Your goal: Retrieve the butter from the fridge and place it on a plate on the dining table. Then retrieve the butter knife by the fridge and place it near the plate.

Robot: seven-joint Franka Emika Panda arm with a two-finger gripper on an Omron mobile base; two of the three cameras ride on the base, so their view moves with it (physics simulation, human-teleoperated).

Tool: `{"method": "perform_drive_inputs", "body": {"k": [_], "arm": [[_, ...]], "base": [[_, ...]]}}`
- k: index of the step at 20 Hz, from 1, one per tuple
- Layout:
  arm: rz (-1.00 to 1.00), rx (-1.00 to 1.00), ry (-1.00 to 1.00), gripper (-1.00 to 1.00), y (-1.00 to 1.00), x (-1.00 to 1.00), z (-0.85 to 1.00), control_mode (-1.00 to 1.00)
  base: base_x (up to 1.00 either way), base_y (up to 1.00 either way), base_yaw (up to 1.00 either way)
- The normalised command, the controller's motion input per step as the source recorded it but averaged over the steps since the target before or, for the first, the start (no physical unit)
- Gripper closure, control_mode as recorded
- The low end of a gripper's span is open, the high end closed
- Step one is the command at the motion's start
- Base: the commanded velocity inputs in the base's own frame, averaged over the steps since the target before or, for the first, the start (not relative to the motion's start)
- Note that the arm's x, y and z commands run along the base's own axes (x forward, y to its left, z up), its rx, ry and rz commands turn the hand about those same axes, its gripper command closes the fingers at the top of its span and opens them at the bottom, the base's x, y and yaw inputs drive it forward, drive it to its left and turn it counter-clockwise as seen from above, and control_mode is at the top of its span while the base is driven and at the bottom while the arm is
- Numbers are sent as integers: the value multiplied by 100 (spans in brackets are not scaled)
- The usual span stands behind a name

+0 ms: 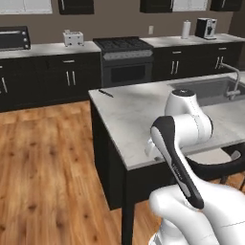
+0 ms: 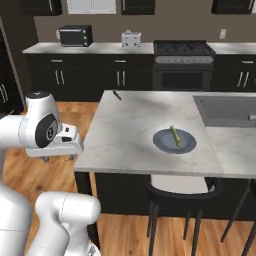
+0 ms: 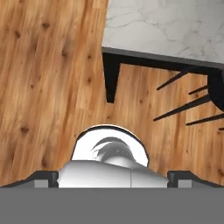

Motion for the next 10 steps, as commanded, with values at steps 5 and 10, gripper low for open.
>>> {"method": "perform_drive_inputs", "body": {"k": [5, 10], "arm": [[0, 0, 0, -100, 0, 0, 0, 100], [0, 0, 0, -100, 0, 0, 0, 100]], "base": [[0, 93, 17], [3, 100, 7]]}}
